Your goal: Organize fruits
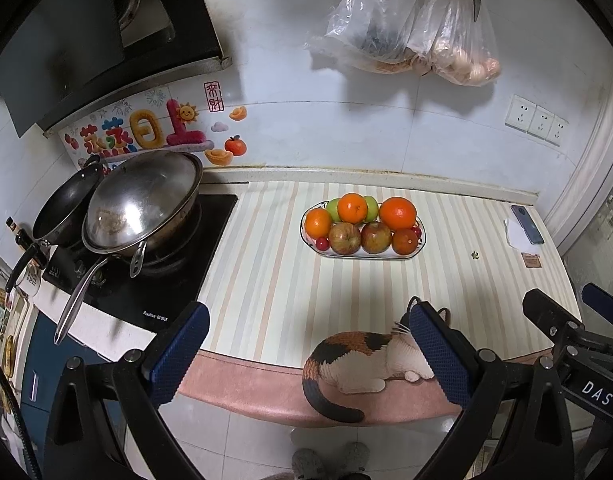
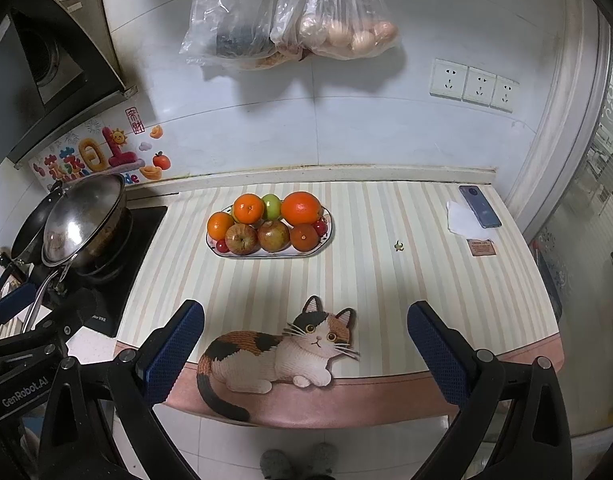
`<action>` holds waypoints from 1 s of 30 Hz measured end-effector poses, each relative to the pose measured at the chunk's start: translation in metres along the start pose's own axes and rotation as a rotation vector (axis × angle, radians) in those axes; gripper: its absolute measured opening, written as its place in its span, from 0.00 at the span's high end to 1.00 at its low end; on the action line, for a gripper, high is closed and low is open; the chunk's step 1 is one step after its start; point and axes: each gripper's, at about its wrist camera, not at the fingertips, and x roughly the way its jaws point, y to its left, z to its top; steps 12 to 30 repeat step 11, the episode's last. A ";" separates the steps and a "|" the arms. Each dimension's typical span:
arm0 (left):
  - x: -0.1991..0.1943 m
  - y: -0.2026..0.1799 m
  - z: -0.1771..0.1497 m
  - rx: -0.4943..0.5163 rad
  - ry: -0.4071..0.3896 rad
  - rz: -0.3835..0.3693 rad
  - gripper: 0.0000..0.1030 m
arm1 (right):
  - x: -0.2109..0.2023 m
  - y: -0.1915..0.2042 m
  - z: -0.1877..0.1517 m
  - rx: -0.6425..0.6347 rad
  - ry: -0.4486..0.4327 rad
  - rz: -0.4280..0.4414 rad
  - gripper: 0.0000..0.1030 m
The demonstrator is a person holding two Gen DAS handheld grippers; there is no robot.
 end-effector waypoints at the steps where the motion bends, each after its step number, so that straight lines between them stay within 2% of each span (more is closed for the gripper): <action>1: 0.000 0.000 -0.001 -0.001 0.000 0.000 0.00 | 0.001 0.000 0.000 -0.002 0.000 0.000 0.00; 30: 0.001 0.000 -0.004 -0.012 0.004 -0.005 0.00 | 0.001 -0.002 -0.001 -0.002 0.002 -0.002 0.00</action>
